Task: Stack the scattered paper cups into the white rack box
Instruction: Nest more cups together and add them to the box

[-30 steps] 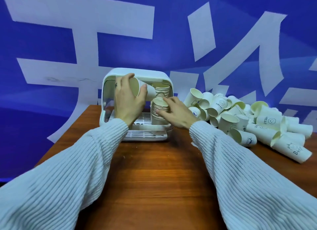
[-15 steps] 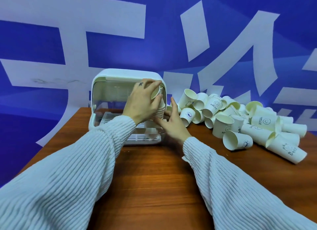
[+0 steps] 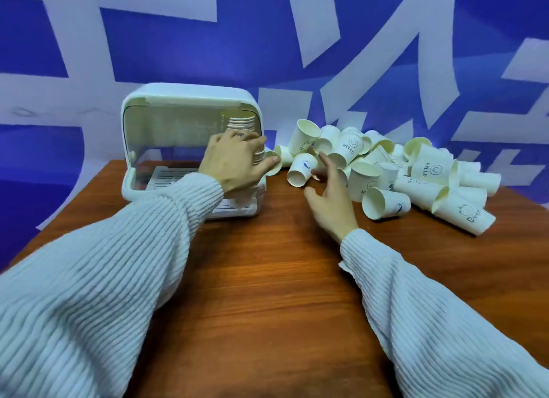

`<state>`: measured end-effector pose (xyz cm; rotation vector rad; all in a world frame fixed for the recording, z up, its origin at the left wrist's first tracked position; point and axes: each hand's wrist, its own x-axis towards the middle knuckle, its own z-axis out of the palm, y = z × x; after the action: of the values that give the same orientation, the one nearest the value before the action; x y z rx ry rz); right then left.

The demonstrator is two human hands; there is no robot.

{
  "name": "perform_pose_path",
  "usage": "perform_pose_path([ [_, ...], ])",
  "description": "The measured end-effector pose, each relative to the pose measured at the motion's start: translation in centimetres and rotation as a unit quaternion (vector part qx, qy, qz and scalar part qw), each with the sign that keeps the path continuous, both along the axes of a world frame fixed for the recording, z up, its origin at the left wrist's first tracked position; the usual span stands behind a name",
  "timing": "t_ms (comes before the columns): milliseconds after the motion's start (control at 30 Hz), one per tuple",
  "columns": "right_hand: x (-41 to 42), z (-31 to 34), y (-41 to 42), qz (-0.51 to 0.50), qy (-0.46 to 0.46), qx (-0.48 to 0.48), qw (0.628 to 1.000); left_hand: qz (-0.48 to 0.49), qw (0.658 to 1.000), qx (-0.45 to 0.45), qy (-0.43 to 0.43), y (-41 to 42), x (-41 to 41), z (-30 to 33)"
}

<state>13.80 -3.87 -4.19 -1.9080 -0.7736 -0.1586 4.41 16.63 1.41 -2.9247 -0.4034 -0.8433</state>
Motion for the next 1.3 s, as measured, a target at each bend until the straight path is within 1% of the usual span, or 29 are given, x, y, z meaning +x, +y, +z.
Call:
perform_pose_path([
  [33,0.7,-0.2,-1.2,-0.037,-0.016,-0.002,0.999,0.003,1.000,0.014,-0.011,-0.5,0.3,-0.1],
  [100,2.3,-0.4,-3.5,-0.123,-0.046,-0.026,0.991,0.002,0.996,0.057,-0.066,-2.3,0.7,-0.6],
  [167,3.9,-0.7,-5.8,-0.202,-0.052,-0.052,0.977,0.001,0.989,0.098,-0.111,-4.2,1.3,-1.2],
  [233,5.3,-1.0,-7.9,-0.259,-0.053,-0.076,0.961,0.014,0.986,0.117,-0.116,-5.5,1.9,-1.5],
  [300,6.8,-1.4,-9.6,-0.296,-0.050,-0.124,0.946,0.008,0.985,0.128,-0.115,-6.2,2.5,-1.8],
  [367,7.9,-2.0,-10.8,-0.303,-0.026,-0.167,0.938,-0.037,0.980,0.145,-0.127,-7.0,3.3,-2.3],
  [400,8.2,-2.2,-11.2,-0.293,0.002,-0.172,0.941,-0.066,0.977,0.146,-0.137,-7.7,3.8,-2.7],
  [433,8.5,-2.3,-11.4,-0.276,0.037,-0.166,0.946,-0.094,0.977,0.132,-0.142,-8.5,4.4,-3.0],
  [500,8.8,-2.5,-11.7,-0.249,0.089,-0.139,0.954,-0.132,0.984,0.060,-0.104,-10.5,5.7,-3.7],
  [600,8.8,-2.5,-11.9,-0.238,0.101,-0.098,0.961,-0.155,0.985,-0.071,-0.025,-12.9,8.7,-5.1],
  [667,8.7,-2.4,-11.9,-0.236,0.104,-0.078,0.963,-0.159,0.973,-0.168,-0.004,-14.0,11.4,-5.9],
  [733,8.7,-2.5,-11.9,-0.233,0.107,-0.077,0.964,-0.153,0.951,-0.268,-0.004,-15.1,14.1,-6.3],
  [800,8.8,-2.6,-11.7,-0.229,0.108,-0.083,0.964,-0.139,0.929,-0.342,-0.023,-15.9,16.5,-6.5],
  [867,9.0,-2.6,-11.5,-0.229,0.115,-0.078,0.963,-0.122,0.910,-0.394,-0.052,-16.3,18.5,-6.6],
  [967,9.4,-2.5,-11.4,-0.244,0.123,-0.066,0.960,-0.111,0.895,-0.425,-0.078,-16.2,20.2,-6.9],
  [1067,9.3,-2.3,-11.4,-0.243,0.121,-0.062,0.961,-0.103,0.899,-0.416,-0.087,-16.1,20.2,-7.0],
  [1133,8.9,-2.2,-11.4,-0.242,0.125,-0.062,0.960,-0.090,0.899,-0.413,-0.110,-16.1,19.5,-6.5],
  [1200,8.5,-1.8,-11.5,-0.244,0.137,-0.035,0.959,-0.087,0.892,-0.419,-0.144,-16.0,18.3,-5.7],
  [1300,7.7,-0.8,-11.7,-0.236,0.153,0.045,0.959,-0.104,0.882,-0.423,-0.179,-15.7,15.5,-4.1],
])
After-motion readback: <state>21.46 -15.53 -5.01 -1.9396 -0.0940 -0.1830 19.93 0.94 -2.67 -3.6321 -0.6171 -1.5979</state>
